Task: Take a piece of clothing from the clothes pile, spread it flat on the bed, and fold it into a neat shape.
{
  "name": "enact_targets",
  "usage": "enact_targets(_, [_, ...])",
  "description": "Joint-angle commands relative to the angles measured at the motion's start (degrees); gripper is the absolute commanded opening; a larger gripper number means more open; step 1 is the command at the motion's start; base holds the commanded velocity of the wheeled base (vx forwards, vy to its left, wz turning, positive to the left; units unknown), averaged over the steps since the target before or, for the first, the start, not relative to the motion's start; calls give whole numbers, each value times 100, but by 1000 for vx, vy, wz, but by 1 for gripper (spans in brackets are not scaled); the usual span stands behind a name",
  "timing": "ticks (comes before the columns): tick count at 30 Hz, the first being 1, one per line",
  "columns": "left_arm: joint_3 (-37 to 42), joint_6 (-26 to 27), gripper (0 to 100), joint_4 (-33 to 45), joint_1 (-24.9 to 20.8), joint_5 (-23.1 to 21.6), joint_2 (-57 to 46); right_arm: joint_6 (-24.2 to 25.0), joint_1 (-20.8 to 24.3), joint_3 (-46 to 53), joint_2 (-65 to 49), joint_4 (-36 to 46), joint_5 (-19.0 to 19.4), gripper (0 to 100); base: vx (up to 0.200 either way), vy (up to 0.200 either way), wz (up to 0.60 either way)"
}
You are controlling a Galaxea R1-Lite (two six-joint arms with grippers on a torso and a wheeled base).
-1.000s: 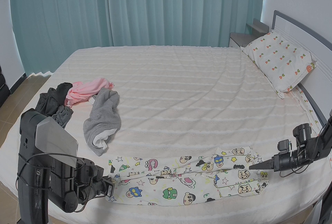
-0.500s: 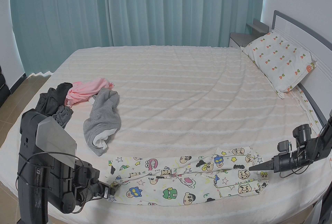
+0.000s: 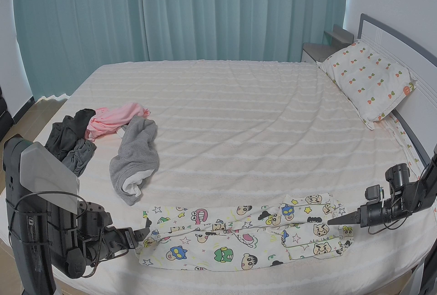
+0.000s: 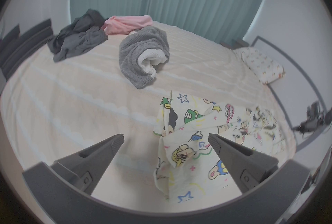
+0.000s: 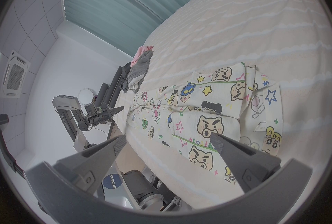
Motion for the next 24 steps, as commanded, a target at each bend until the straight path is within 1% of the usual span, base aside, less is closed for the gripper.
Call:
enact_targets(1, [-485, -150, 100, -102, -59, 233, 631, -2, -4, 2, 19, -3, -2, 100, 0, 0, 0])
enact_targets(3, [-678, -220, 100, -102, -138, 347, 807, -2, -4, -7, 28, -3, -2, 100, 0, 0, 0])
enact_targets(8, [-1021, -344, 100, -67, -410, 338, 912, -19, -4, -7, 89, -12, -20, 100, 0, 0, 0])
enact_targets(11, [-1170, -352, 100, -5, -445, 312, 912, -37, -4, -7, 89, -12, -20, 100, 0, 0, 0])
enact_targets(14, [-1434, -396, 100, 241, -445, 294, 947, -37, -4, -7, 89, -12, -29, 100, 0, 0, 0])
enact_targets(19, [-1434, -449, 100, 557, -595, 198, 965, -37, -4, -7, 81, -12, -20, 100, 0, 0, 0])
enact_targets(24, [-1469, -449, 100, 592, -612, 189, 965, -46, -4, -7, 89, -12, -29, 100, 0, 0, 0])
